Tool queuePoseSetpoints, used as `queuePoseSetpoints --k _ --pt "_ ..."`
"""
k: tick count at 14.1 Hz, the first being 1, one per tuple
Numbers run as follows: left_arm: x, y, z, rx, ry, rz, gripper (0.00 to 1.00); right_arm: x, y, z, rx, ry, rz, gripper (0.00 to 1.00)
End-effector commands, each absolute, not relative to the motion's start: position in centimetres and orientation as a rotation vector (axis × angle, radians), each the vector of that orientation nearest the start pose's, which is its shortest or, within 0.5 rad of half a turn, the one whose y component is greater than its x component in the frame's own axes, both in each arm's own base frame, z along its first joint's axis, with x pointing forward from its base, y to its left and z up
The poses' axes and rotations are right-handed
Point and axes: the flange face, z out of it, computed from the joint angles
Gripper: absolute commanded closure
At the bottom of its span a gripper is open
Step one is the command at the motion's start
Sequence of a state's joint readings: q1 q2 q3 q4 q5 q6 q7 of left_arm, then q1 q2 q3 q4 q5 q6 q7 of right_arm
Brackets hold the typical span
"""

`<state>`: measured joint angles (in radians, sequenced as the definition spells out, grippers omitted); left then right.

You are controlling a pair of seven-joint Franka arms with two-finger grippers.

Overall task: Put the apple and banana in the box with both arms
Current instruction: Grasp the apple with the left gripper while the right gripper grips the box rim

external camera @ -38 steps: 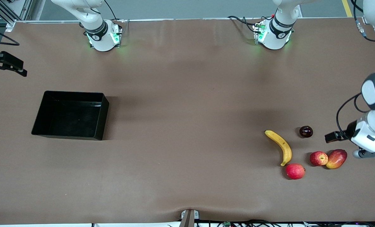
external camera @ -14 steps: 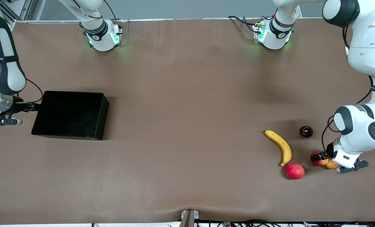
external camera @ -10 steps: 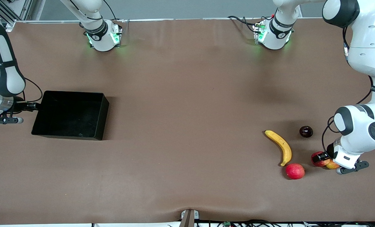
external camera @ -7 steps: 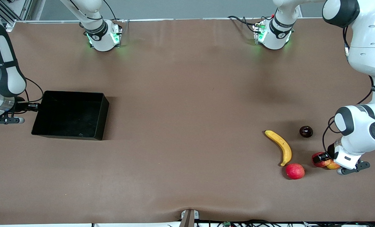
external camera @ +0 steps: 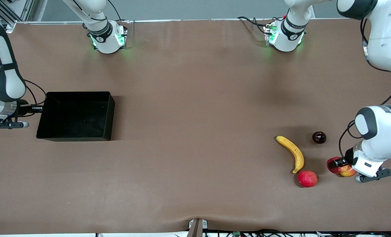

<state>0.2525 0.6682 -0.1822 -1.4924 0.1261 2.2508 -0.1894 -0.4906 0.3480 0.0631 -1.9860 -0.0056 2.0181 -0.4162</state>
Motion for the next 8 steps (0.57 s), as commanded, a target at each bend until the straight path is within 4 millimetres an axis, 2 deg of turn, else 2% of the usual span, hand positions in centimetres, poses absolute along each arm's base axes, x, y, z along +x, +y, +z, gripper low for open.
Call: queuePoseSetpoints --k 1,3,5,8 --pt "70.8 6.0 34.0 -3.129 -0.339 -0.118 1.0 53.8 -21.2 31.0 -2.889 -0.01 0.428 1.0" --pt "70.4 4.7 36.0 -3.134 -0.333 -0.103 1.0 55.4 -18.5 33.2 -2.861 -0.067 0.473 1.0" --pt "70.1 4.5 37.3 -3.126 -0.364 -0.094 1.0 56.6 -15.3 35.1 -2.848 -0.093 0.505 1.0" --pt "69.3 4.4 39.0 -3.117 -0.373 -0.06 1.0 58.3 -8.3 36.1 -2.859 -0.028 0.549 1.0"
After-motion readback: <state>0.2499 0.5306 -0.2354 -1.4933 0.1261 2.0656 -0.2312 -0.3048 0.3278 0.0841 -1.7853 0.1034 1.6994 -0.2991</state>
